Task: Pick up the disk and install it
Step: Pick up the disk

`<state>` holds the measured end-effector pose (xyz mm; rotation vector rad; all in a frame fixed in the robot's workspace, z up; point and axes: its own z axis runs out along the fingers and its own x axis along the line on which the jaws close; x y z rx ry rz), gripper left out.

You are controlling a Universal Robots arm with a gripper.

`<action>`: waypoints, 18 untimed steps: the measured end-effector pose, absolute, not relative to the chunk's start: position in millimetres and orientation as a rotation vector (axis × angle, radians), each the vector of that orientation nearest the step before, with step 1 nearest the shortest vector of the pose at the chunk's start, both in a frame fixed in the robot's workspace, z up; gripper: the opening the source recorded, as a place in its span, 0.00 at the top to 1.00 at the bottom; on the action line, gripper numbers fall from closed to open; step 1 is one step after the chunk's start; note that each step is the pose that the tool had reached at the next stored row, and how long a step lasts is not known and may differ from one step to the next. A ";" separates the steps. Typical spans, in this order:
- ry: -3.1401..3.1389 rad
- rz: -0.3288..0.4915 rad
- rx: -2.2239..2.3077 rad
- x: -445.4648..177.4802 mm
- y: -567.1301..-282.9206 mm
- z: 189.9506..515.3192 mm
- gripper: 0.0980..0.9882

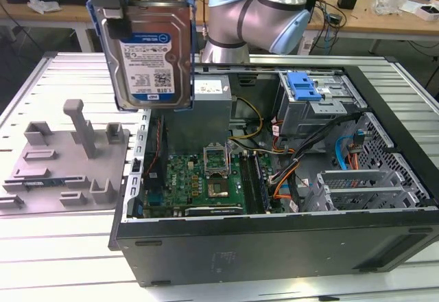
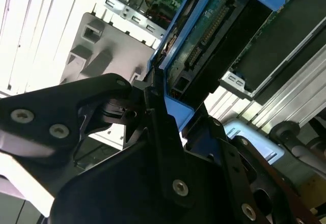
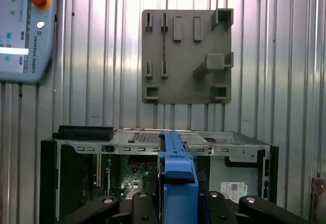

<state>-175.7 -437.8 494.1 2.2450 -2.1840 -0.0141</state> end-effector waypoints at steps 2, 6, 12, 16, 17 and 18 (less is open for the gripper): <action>-2.185 -0.017 2.246 -171.0 -440.5 493.9 0.70; -2.188 -0.023 2.249 -157.7 -447.8 493.5 0.70; -2.191 -0.031 2.252 -135.5 -460.6 492.7 0.70; -2.192 -0.032 2.253 -122.6 -467.4 492.5 0.70; -2.192 -0.033 2.253 -116.0 -470.5 492.4 0.70; -2.192 -0.033 2.253 -110.6 -473.0 492.3 0.70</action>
